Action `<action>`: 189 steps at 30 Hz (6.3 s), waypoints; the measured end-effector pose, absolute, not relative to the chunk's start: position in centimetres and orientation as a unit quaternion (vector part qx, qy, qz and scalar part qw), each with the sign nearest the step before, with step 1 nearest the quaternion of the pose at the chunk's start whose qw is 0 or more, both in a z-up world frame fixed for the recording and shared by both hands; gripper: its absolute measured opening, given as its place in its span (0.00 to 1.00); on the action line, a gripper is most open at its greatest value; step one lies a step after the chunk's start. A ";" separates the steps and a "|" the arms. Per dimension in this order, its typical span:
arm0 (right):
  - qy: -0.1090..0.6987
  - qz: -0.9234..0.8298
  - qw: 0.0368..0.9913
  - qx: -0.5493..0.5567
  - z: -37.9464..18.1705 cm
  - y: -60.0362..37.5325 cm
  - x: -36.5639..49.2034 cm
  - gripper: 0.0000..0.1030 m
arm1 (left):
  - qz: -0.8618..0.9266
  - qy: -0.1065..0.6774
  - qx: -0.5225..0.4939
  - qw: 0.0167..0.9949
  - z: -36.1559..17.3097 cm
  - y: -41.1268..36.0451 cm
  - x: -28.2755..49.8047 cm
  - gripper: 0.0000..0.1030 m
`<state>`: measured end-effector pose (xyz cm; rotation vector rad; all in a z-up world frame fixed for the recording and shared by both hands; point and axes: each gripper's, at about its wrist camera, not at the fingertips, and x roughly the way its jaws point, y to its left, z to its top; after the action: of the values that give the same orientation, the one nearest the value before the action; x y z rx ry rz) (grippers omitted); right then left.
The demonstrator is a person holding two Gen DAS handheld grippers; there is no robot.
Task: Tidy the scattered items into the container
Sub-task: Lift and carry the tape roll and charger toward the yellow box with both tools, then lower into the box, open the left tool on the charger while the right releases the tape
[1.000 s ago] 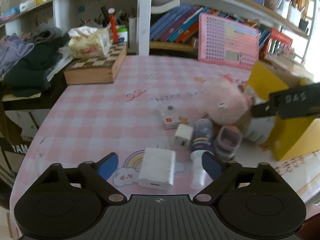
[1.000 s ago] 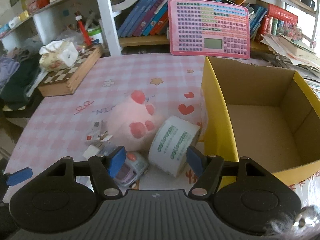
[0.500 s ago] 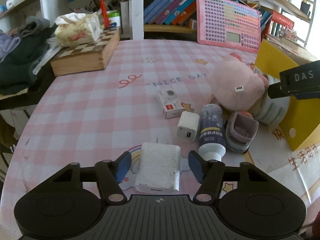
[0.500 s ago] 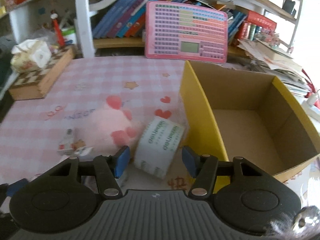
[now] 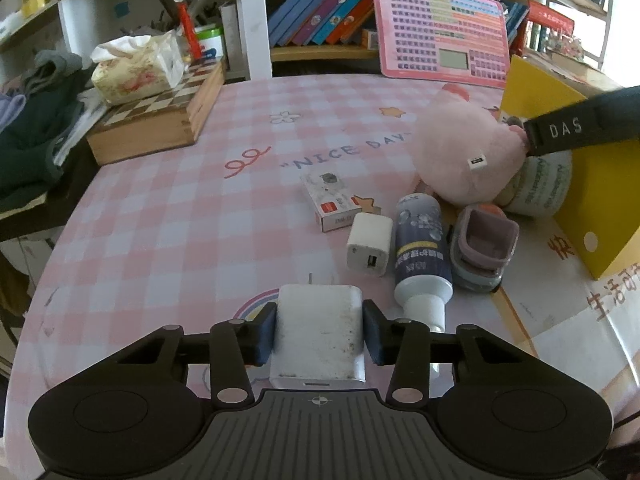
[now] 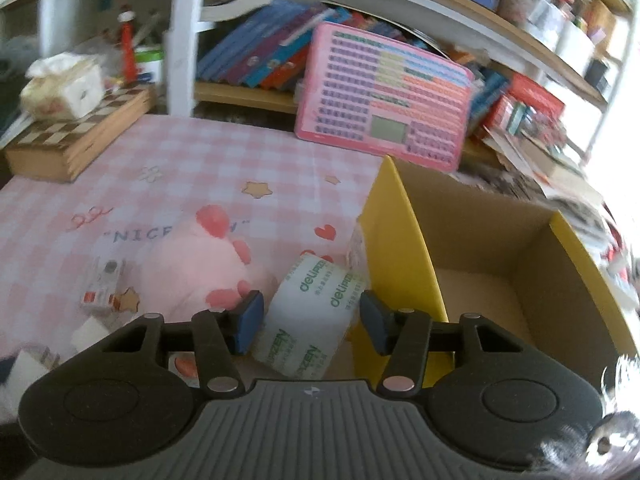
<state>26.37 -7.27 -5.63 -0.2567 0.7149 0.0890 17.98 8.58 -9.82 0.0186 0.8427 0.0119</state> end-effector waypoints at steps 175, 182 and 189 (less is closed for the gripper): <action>0.262 0.197 0.942 -0.069 4.1 -35.2 25.3 0.43 | -0.204 0.253 0.040 0.945 4.2 -15.7 22.4 0.42; 0.324 0.251 0.902 -0.137 0.1 -34.2 31.2 0.44 | -0.194 0.302 0.071 0.931 1.2 -18.2 26.4 0.42; 0.361 0.296 0.852 -0.237 -3.7 -32.4 35.1 0.44 | -0.185 0.358 0.127 0.906 -1.9 -19.6 30.2 0.42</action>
<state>35.15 -32.44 -3.70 -0.4986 0.7603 0.6234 30.23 -19.63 -1.87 0.2623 0.7391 -0.3812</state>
